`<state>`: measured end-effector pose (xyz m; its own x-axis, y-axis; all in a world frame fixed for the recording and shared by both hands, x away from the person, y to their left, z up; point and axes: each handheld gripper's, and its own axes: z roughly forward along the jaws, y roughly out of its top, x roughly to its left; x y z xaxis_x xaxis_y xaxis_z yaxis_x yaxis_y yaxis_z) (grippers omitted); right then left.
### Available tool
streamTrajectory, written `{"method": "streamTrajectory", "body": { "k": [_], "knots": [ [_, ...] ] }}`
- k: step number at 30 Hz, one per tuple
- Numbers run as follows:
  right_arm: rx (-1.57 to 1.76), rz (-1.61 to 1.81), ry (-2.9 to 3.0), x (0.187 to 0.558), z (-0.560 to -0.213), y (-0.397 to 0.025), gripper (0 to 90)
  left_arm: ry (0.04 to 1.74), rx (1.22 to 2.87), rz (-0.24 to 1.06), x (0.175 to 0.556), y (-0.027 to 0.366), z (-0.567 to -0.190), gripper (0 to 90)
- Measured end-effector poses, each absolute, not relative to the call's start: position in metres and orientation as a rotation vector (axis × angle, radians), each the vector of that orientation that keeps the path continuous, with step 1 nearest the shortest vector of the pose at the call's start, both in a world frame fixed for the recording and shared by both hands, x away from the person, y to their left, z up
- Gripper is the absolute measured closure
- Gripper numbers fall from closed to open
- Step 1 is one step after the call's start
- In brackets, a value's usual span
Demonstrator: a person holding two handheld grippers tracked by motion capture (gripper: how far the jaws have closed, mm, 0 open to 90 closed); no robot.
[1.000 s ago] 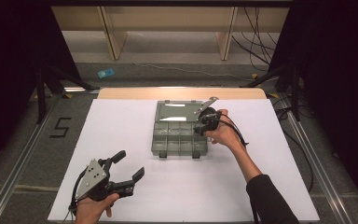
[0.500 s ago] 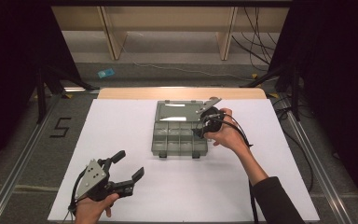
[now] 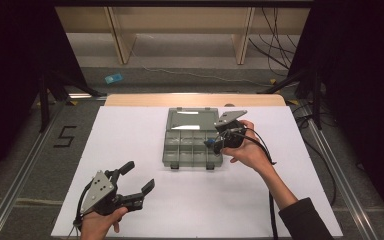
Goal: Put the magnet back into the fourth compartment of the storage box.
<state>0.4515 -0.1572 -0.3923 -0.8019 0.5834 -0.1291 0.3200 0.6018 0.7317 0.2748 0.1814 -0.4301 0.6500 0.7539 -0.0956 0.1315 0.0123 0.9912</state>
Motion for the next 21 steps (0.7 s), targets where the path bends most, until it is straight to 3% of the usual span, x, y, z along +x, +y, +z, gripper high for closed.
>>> {"method": "streamTrajectory", "body": {
  "k": [21],
  "knots": [
    [0.738, 1.175, 2.431, 0.436, -0.388, -0.16, 28.2, 0.772, 1.509, 0.562, 0.275, 0.181, -0.431, 15.7]
  ]
}}
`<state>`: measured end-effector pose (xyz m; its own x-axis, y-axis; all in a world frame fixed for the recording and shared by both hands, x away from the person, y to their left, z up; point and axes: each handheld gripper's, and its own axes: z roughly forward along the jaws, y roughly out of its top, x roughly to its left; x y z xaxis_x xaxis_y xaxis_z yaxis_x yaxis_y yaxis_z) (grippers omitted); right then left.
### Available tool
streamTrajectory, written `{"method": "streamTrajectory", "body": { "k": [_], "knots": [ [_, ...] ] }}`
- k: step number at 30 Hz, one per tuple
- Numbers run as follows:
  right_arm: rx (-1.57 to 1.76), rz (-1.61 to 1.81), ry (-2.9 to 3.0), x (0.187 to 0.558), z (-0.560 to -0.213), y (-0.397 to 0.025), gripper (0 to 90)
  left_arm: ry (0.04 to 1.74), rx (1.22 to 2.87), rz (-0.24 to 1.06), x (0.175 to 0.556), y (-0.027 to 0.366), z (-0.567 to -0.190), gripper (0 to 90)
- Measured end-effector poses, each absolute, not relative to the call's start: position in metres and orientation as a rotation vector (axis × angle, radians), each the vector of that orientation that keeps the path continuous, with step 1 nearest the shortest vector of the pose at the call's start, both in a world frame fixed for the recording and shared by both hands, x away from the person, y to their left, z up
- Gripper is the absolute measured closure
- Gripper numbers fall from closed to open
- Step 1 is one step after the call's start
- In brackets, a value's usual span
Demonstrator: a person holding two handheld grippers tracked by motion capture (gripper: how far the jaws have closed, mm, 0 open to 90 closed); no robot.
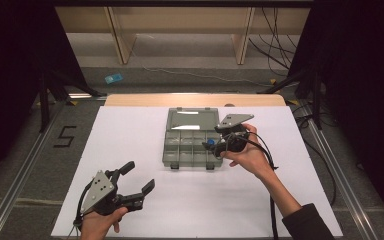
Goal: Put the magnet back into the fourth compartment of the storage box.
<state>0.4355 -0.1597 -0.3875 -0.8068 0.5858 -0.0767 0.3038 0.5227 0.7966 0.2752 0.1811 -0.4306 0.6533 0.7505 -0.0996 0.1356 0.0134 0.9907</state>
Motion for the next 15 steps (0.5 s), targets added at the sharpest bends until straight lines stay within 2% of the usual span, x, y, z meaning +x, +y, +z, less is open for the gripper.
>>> {"method": "streamTrajectory", "body": {
  "k": [15],
  "knots": [
    [0.733, 1.258, 2.403, 0.423, -0.391, -0.158, 27.8, 0.77, 1.51, 0.56, 0.275, 0.181, -0.431, 15.7]
  ]
}}
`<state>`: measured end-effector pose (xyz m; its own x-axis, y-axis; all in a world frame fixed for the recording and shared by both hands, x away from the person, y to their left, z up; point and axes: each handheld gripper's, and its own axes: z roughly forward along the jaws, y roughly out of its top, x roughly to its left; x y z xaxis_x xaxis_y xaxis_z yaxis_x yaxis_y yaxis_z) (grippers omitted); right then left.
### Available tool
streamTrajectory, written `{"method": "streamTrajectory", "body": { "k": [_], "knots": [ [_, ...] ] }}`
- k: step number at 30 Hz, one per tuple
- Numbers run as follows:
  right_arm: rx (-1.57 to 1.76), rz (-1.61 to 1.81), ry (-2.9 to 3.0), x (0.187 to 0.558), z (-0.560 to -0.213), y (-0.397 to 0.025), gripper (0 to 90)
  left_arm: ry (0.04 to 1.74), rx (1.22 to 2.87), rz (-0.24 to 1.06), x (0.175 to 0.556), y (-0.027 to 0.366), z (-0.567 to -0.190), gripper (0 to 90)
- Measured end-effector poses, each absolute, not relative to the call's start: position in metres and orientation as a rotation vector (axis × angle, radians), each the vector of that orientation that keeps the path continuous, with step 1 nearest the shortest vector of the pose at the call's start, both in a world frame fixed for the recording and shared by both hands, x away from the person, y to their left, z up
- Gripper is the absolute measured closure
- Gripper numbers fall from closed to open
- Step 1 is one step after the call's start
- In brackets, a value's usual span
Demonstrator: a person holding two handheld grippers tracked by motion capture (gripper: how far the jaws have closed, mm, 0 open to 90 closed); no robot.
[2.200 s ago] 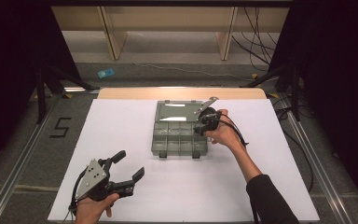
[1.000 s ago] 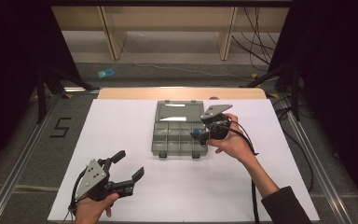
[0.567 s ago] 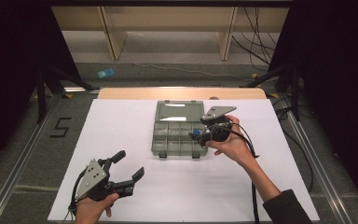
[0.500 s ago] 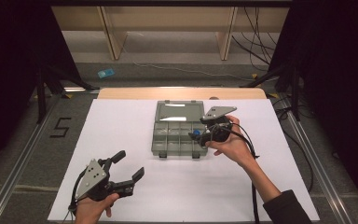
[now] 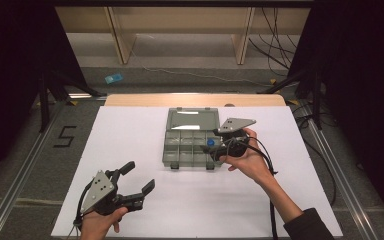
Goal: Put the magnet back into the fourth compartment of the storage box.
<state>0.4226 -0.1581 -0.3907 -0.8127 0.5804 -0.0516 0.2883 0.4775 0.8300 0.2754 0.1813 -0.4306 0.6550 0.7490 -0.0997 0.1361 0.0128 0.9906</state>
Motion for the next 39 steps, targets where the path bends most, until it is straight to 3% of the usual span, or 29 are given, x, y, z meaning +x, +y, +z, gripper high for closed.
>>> {"method": "streamTrajectory", "body": {
  "k": [39],
  "knots": [
    [0.763, 1.484, 2.254, 0.378, -0.402, -0.184, 25.5, 0.764, 1.519, 0.559, 0.276, 0.181, -0.431, 15.7]
  ]
}}
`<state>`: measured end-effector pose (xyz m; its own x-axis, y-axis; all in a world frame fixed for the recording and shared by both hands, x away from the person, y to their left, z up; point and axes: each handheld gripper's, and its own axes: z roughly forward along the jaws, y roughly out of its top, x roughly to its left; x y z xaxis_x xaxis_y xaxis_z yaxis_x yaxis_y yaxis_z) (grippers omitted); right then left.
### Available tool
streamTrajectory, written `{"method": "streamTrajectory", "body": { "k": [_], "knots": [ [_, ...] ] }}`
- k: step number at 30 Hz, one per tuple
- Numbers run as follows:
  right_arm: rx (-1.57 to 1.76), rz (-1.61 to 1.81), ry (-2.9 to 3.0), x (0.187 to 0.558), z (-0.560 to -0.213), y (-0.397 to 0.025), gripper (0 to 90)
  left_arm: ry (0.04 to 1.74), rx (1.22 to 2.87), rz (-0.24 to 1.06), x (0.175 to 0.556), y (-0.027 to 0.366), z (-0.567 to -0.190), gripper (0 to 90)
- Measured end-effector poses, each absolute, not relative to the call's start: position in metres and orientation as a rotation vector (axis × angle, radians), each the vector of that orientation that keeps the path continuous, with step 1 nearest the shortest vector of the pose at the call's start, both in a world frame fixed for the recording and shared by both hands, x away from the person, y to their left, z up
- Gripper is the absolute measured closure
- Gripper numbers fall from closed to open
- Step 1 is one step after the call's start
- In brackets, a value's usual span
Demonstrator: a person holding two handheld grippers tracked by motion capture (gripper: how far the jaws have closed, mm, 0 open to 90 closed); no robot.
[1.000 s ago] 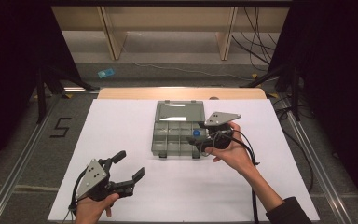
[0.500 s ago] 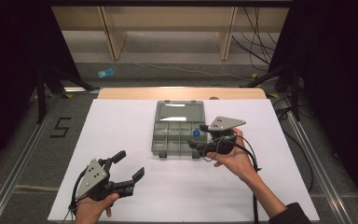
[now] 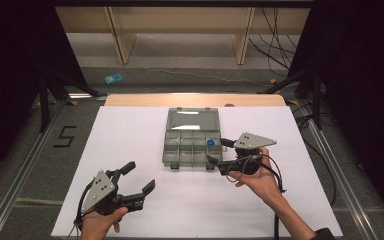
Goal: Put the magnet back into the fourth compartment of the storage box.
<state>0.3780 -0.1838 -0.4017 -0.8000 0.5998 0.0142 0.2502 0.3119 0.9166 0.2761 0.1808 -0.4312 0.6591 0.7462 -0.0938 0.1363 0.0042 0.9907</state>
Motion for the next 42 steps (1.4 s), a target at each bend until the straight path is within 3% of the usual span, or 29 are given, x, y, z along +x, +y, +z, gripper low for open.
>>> {"method": "streamTrajectory", "body": {
  "k": [42],
  "knots": [
    [0.853, 1.59, 2.128, 0.329, -0.417, -0.215, 20.8, 0.769, 1.53, 0.546, 0.278, 0.18, -0.433, 15.6]
  ]
}}
